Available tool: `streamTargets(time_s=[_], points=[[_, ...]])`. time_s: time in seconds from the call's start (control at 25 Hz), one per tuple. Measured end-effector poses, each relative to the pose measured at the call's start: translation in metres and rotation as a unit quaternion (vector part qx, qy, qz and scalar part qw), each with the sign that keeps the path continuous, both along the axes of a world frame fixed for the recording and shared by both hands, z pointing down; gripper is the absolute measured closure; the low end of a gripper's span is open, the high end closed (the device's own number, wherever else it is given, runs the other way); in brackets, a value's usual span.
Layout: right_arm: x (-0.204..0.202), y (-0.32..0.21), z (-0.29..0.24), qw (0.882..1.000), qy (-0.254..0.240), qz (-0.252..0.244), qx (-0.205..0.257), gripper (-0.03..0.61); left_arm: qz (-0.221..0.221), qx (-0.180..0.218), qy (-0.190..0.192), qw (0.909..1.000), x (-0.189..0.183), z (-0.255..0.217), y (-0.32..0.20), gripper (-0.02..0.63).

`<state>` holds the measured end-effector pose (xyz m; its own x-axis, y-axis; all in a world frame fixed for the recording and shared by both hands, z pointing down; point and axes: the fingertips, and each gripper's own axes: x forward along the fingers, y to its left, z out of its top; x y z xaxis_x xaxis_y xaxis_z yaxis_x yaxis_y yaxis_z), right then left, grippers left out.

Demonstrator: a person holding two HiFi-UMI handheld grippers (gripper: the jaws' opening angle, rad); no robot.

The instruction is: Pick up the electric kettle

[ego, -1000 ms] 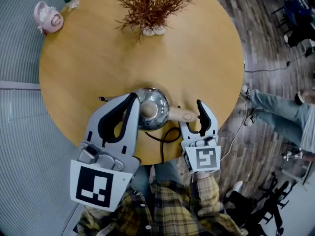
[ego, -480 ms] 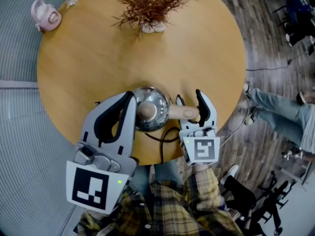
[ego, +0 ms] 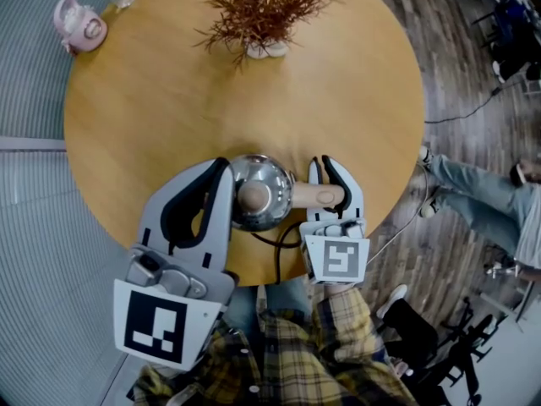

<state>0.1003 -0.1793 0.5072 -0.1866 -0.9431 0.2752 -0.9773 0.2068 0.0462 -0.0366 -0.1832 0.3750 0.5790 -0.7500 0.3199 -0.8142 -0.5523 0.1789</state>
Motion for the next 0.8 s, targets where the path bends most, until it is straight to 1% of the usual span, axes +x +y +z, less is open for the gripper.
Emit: streamTargets(time_s=[0.4, 0.8], points=[[0.005, 0.0, -0.004, 0.999, -0.027, 0.033, 0.012, 0.523, -0.008, 0.004, 0.0, 1.0, -0.005, -0.005, -0.005, 0.612], [0.006, -0.009, -0.014, 0.998, -0.03, 0.047, 0.035, 0.525, -0.017, 0.014, -0.004, 0.9998, -0.012, -0.015, -0.012, 0.612]])
